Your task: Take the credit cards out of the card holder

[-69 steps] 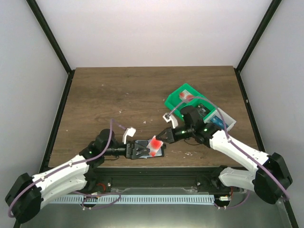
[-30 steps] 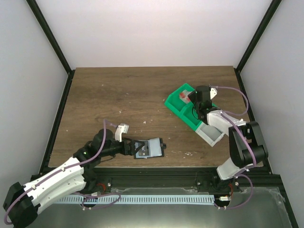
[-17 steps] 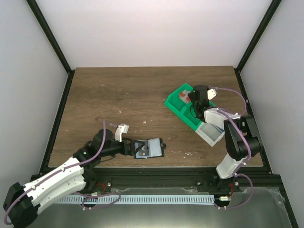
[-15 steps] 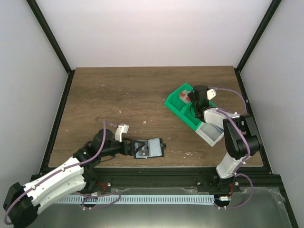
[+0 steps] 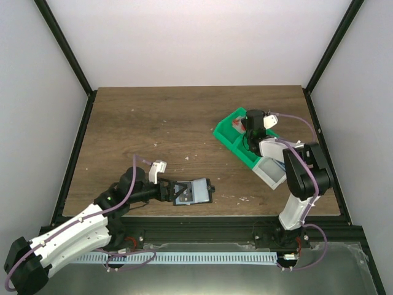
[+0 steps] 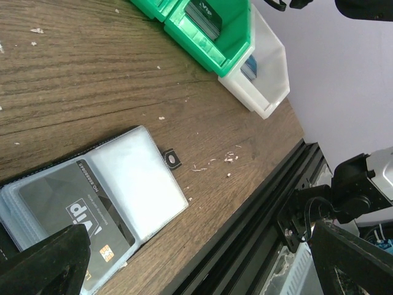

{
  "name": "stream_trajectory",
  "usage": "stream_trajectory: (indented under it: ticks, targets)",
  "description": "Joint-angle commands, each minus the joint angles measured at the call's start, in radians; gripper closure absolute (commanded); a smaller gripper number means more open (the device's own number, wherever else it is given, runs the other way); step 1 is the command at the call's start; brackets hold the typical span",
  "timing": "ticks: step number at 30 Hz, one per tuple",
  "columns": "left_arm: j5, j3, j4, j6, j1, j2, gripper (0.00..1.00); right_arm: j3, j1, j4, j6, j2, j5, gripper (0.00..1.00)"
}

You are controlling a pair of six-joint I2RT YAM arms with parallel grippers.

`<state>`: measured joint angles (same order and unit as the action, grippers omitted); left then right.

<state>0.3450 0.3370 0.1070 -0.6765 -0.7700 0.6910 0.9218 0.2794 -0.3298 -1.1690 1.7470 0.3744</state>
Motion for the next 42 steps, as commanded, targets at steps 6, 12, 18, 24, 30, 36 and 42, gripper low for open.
stream_trajectory:
  ticks: [6,12,18,24,30,36,42]
  targets:
    - [0.016,0.006,-0.006,0.006,0.005,-0.010,0.00,0.090,0.027,-0.016,0.042,0.065,0.153,1.00]
    - [0.018,0.006,-0.008,0.008,0.005,-0.004,0.00,0.121,0.038,0.028,0.024,0.085,0.185,1.00]
    - [0.013,0.012,-0.004,0.010,0.006,0.002,0.00,0.164,0.043,0.093,0.007,0.112,0.198,1.00]
    - [0.016,0.009,-0.003,0.005,0.005,-0.003,0.00,0.155,0.042,0.103,-0.012,0.113,0.193,0.95]
    - [0.021,0.010,-0.002,0.002,0.007,-0.005,0.00,0.160,0.042,0.145,-0.037,0.088,0.194,0.89]
    - [0.019,0.017,0.011,-0.006,0.007,-0.004,0.00,0.191,0.042,0.279,-0.068,0.056,0.189,0.83]
    - [0.005,0.037,0.044,-0.016,0.007,0.002,0.00,0.155,0.041,0.340,-0.100,-0.026,0.194,0.77]
